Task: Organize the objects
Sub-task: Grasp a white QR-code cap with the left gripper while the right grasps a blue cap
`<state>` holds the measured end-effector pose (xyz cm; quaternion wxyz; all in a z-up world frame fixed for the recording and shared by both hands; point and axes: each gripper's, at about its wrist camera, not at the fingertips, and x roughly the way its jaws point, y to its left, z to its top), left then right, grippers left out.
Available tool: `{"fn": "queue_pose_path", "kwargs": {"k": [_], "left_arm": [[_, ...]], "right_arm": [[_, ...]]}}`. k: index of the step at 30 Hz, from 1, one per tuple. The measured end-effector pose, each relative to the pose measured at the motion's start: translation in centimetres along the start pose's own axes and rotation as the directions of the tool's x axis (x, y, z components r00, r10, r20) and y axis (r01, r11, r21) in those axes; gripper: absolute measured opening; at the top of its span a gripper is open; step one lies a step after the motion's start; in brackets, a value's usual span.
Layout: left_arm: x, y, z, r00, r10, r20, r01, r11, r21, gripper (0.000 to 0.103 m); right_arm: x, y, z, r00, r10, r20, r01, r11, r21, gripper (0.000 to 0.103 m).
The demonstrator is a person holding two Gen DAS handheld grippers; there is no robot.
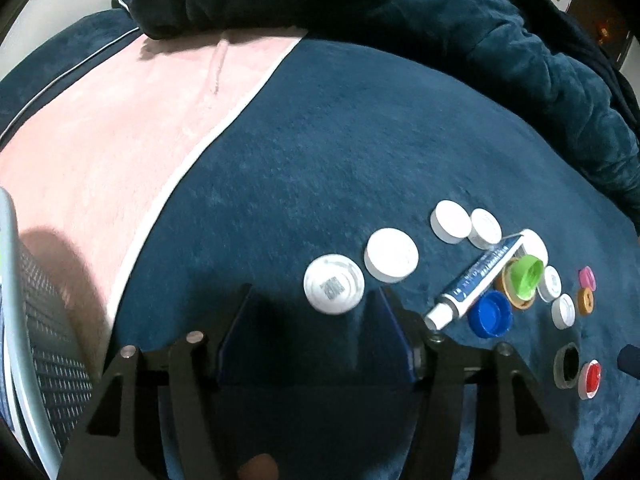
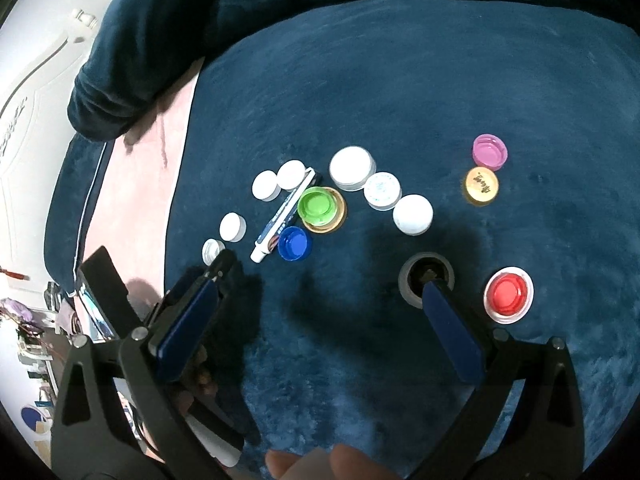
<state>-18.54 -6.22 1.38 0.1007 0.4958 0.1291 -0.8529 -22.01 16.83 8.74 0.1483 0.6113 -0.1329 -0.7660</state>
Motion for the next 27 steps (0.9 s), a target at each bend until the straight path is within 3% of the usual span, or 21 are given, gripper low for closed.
{"fn": "queue_pose_path", "kwargs": {"k": [2, 3, 4, 11, 18, 27], "left_arm": [[0.2, -0.2, 0.2, 1.000, 0.003, 0.006, -0.003, 1.000, 0.014, 0.056], [0.4, -0.3, 0.3, 1.000, 0.002, 0.006, -0.003, 1.000, 0.028, 0.038], [0.5, -0.3, 0.4, 1.000, -0.003, 0.003, 0.003, 0.999, 0.035, 0.029], [-0.1, 0.7, -0.9, 0.999, -0.036, 0.001, 0.036, 0.999, 0.031, 0.030], [-1.0, 0.6, -2.4, 1.000, -0.023, -0.010, 0.024, 0.997, 0.072, 0.030], [-1.0, 0.9, -2.2, 0.999, -0.040, -0.030, 0.042, 0.996, 0.078, 0.030]], "right_arm": [[0.3, 0.2, -0.1, 1.000, -0.002, -0.007, 0.002, 1.000, -0.008, 0.103], [0.4, 0.2, -0.1, 1.000, -0.004, -0.010, 0.004, 1.000, -0.009, 0.103], [0.6, 0.3, -0.1, 1.000, -0.006, -0.013, 0.006, 1.000, -0.010, 0.103], [2.1, 0.7, 0.5, 0.999, -0.037, -0.025, 0.036, 0.999, -0.025, 0.103], [7.2, 2.3, 0.3, 0.991, -0.102, -0.087, 0.091, 0.989, -0.120, 0.103], [9.7, 4.5, 0.8, 0.984, -0.169, -0.055, 0.154, 0.966, -0.209, 0.085]]}}
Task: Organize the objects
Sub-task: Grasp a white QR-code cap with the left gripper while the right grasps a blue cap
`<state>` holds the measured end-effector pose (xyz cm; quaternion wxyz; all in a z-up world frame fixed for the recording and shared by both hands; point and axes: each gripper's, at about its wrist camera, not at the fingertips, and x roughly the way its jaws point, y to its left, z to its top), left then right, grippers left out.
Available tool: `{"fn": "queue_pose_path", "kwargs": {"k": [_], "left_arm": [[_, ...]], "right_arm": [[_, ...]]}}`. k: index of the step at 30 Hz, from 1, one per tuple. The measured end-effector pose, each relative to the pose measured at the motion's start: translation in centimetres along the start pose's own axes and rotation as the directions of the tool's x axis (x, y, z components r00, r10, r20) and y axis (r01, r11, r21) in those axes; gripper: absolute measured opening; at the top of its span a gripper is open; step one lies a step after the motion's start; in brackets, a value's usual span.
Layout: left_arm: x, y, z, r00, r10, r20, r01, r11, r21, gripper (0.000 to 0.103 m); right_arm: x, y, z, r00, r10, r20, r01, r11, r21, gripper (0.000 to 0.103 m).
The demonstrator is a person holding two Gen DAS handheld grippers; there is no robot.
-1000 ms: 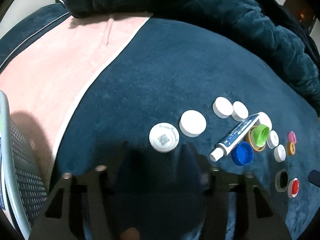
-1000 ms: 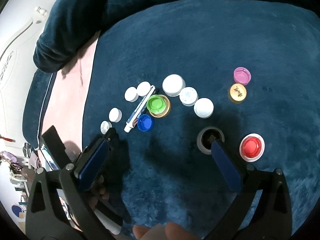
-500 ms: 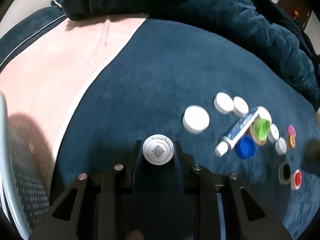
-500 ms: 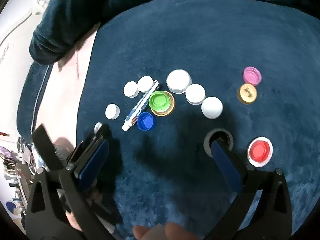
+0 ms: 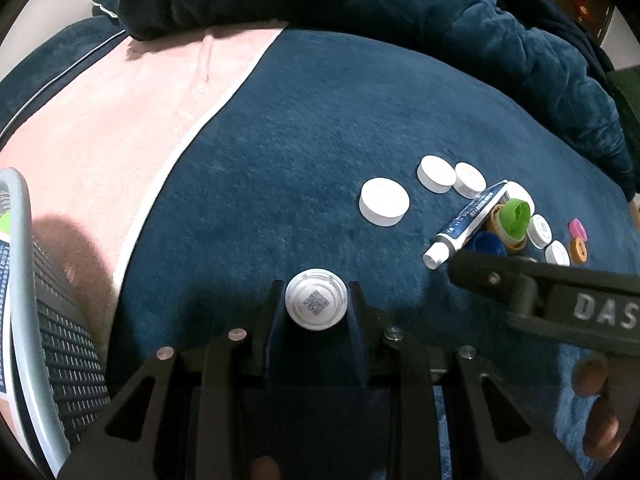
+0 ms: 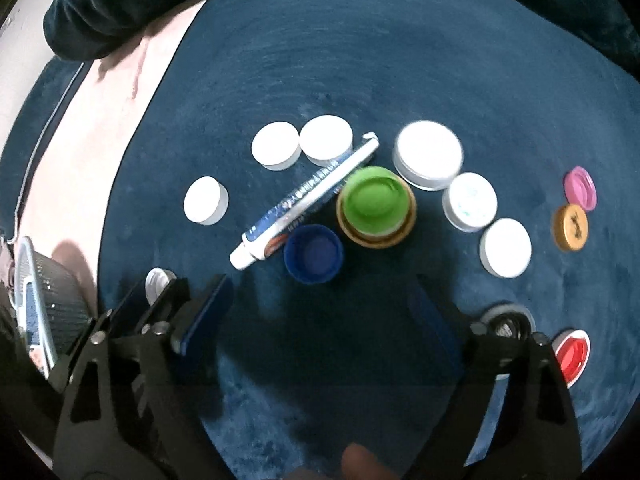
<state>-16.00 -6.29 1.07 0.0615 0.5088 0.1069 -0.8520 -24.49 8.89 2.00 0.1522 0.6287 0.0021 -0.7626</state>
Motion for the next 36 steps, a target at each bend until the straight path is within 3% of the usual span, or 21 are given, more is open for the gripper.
{"fn": "queue_pose_path", "kwargs": {"k": [1, 3, 4, 5, 11, 20, 27, 36], "left_arm": [[0.0, 0.0, 0.0, 1.000, -0.002, -0.001, 0.002, 1.000, 0.001, 0.030], [0.0, -0.1, -0.1, 1.000, -0.006, -0.004, 0.006, 1.000, 0.009, 0.030], [-0.1, -0.1, -0.1, 1.000, -0.011, -0.005, 0.011, 1.000, 0.015, 0.030], [-0.1, -0.1, -0.1, 1.000, -0.016, -0.006, 0.016, 1.000, 0.019, 0.030], [-0.8, -0.2, -0.4, 0.998, -0.057, -0.014, 0.057, 0.998, 0.021, 0.030], [-3.7, -0.4, -1.2, 0.996, -0.087, 0.007, 0.086, 0.995, 0.044, 0.030], [-9.1, -0.4, -1.2, 0.990, -0.119, 0.071, 0.113, 0.989, 0.092, 0.030], [-18.1, 5.4, 0.4, 0.980, -0.072, 0.186, 0.061, 0.996, 0.062, 0.030]], "right_arm": [[0.1, 0.1, 0.1, 1.000, -0.001, 0.004, 0.001, 1.000, -0.001, 0.080], [0.3, 0.3, 0.2, 1.000, 0.004, 0.012, -0.004, 1.000, -0.012, 0.055], [0.4, 0.2, 0.2, 1.000, 0.017, 0.010, -0.017, 1.000, -0.011, 0.034], [0.4, 0.0, 0.2, 1.000, 0.029, 0.010, -0.029, 1.000, -0.003, 0.031], [-1.1, -0.6, -0.6, 0.990, 0.141, -0.011, -0.140, 0.989, 0.047, 0.031], [-4.0, -1.4, -2.6, 0.978, 0.207, 0.007, -0.207, 0.971, 0.117, 0.031], [-6.8, -0.7, -2.9, 0.972, 0.224, 0.077, -0.232, 0.964, 0.130, 0.031], [-10.6, 5.5, -3.2, 0.927, 0.349, 0.140, -0.355, 0.935, 0.022, 0.031]]}}
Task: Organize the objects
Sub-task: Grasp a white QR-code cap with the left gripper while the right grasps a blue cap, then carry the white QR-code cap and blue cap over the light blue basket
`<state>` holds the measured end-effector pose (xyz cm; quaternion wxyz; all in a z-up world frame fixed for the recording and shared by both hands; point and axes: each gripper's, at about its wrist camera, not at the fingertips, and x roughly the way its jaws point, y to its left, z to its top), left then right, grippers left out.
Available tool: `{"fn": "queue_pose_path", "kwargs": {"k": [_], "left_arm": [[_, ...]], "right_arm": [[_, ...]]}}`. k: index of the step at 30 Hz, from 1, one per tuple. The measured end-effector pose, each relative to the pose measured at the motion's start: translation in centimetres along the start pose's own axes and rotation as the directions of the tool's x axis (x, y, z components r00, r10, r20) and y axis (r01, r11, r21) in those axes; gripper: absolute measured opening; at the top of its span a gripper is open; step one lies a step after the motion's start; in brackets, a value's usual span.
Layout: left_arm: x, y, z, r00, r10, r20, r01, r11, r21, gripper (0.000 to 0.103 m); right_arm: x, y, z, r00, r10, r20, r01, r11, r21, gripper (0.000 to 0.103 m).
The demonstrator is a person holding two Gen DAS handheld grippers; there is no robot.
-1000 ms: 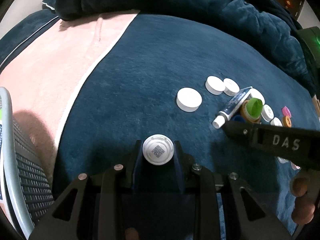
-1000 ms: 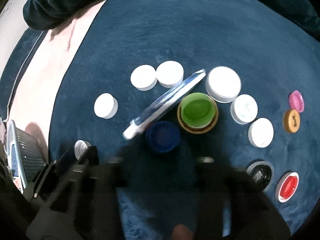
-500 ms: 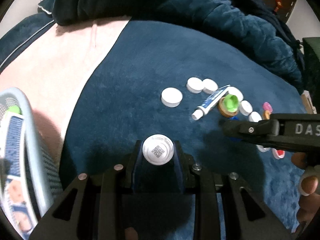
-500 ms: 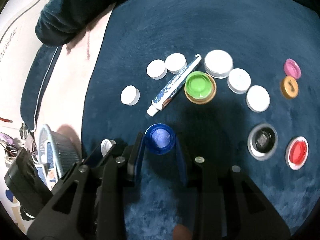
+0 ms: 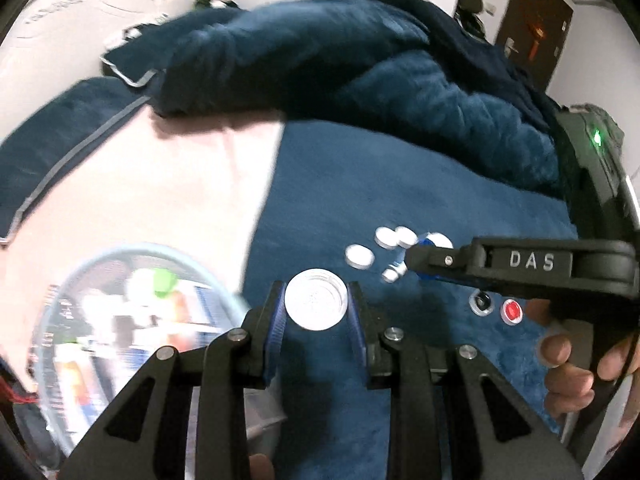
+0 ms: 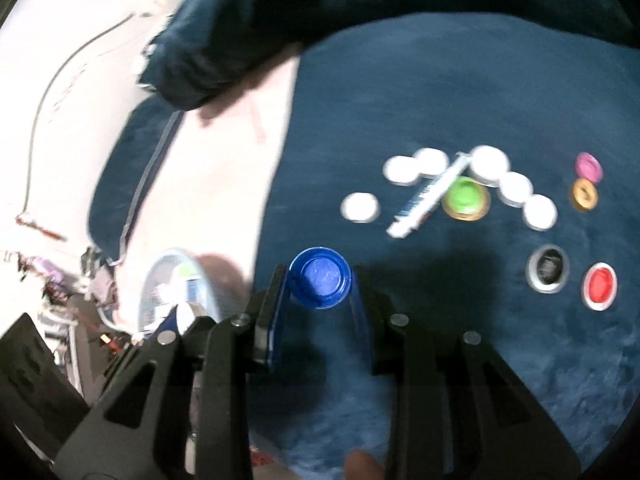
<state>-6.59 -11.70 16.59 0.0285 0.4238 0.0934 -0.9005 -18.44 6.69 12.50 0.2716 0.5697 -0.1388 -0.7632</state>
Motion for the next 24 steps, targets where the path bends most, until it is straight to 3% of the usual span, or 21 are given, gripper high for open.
{"fn": "queue_pose_path", "kwargs": {"k": [8, 14, 24], "left_arm": [[-5.4, 9.2, 0.5, 0.988, 0.145, 0.048, -0.140, 0.985, -0.100, 0.030], [-5.0, 15.8, -1.1, 0.977, 0.214, -0.011, -0.209, 0.940, -0.268, 0.030], [-3.5, 19.8, -2.1, 0.963, 0.259, -0.070, -0.267, 0.894, -0.360, 0.030]], "right_arm": [[1.5, 8.2, -1.5, 0.993, 0.115, -0.038, -0.120, 0.983, -0.142, 0.031], [4.2, 12.5, -2.9, 0.984, 0.144, -0.105, -0.164, 0.963, -0.215, 0.031], [7.5, 14.6, -3.8, 0.978, 0.125, -0.167, -0.166, 0.951, -0.261, 0.031]]}}
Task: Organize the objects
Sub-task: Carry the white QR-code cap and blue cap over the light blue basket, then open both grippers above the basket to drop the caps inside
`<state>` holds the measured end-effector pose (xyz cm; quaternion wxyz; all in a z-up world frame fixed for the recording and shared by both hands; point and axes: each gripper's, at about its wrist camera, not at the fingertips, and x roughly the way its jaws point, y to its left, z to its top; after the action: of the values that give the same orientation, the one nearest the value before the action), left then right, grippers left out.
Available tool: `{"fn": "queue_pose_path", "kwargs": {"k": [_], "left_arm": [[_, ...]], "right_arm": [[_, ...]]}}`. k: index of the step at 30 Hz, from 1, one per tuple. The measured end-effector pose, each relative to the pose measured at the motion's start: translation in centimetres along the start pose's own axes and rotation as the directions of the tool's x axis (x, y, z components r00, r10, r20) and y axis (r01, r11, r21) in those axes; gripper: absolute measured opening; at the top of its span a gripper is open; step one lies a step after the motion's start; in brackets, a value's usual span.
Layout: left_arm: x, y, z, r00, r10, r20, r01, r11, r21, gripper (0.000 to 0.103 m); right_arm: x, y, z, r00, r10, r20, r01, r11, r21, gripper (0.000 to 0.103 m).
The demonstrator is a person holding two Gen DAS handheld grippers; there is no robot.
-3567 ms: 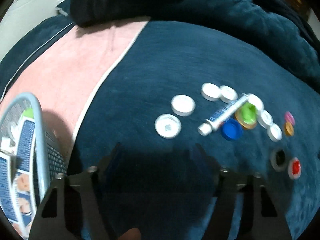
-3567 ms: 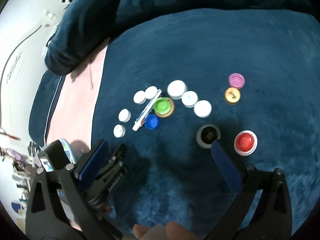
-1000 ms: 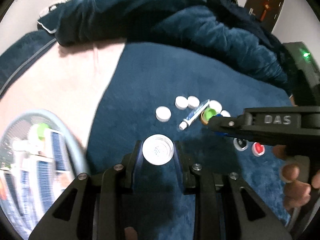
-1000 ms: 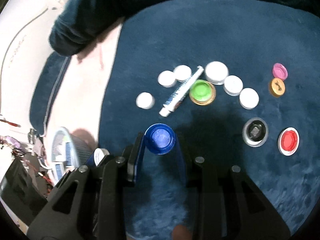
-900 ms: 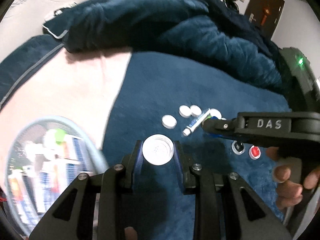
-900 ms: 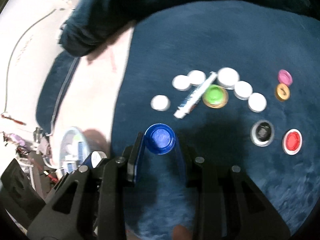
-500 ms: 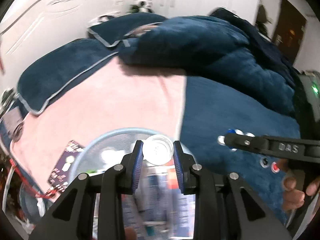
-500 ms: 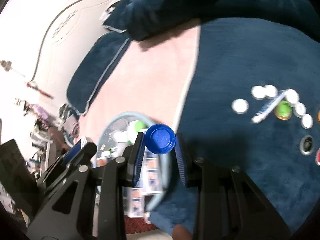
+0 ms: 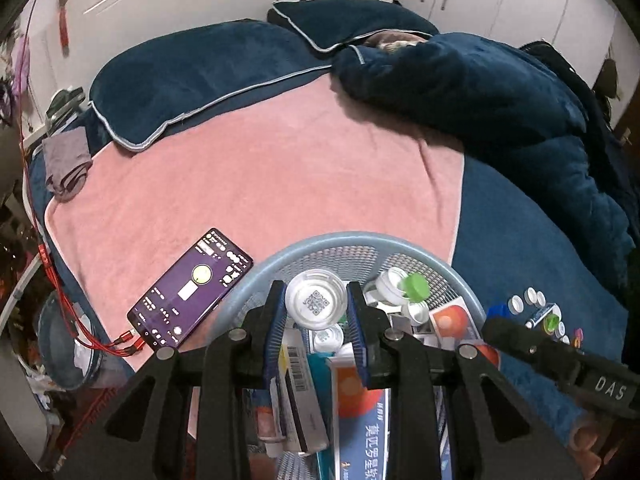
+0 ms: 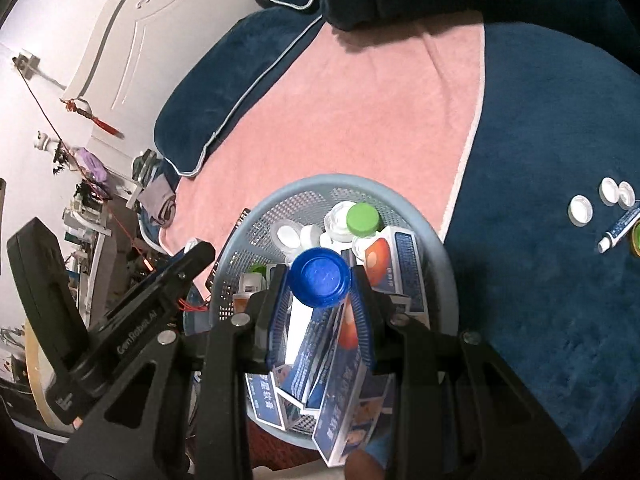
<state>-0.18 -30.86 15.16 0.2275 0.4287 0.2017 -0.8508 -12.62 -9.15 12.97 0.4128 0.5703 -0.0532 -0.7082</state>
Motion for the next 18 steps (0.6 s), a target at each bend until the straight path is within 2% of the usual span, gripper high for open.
{"fn": "queue_pose_path", "kwargs": {"k": [4, 5, 6, 8, 10, 15, 18], "left_arm": [[0.1, -0.1, 0.1, 1.000, 0.018, 0.004, -0.018, 1.000, -0.005, 0.030], [0.2, -0.2, 0.2, 0.999, 0.032, 0.004, -0.032, 0.999, 0.002, 0.040], [0.2, -0.3, 0.1, 0.999, 0.048, 0.001, -0.048, 0.999, 0.008, 0.068], [0.0, -0.4, 0.0, 0.997, 0.077, 0.000, -0.077, 0.997, 0.008, 0.100], [-0.3, -0.1, -0.1, 0.996, 0.090, 0.008, -0.091, 0.996, 0.011, 0.102], [-0.3, 0.5, -0.6, 0.993, 0.121, -0.012, -0.121, 0.993, 0.013, 0.102], [-0.5, 0.7, -0.8, 0.990, 0.140, -0.019, -0.140, 0.990, 0.011, 0.102]], "right_arm": [[0.3, 0.3, 0.1, 1.000, 0.028, 0.008, -0.028, 0.999, -0.018, 0.033], [0.3, 0.4, 0.1, 0.999, 0.034, 0.007, -0.033, 0.999, -0.028, 0.036], [0.2, 0.5, 0.1, 0.999, 0.040, 0.012, -0.039, 0.999, -0.035, 0.042], [-0.1, 0.7, -0.1, 0.999, 0.038, 0.038, -0.037, 0.998, -0.046, 0.083], [-0.6, 0.9, -0.2, 0.998, 0.014, 0.062, -0.010, 0.998, -0.063, 0.103], [-1.3, 1.0, -0.4, 0.992, -0.093, 0.088, 0.102, 0.989, -0.109, 0.103], [-1.3, 0.4, -0.5, 0.991, -0.109, 0.076, 0.116, 0.988, -0.098, 0.103]]}}
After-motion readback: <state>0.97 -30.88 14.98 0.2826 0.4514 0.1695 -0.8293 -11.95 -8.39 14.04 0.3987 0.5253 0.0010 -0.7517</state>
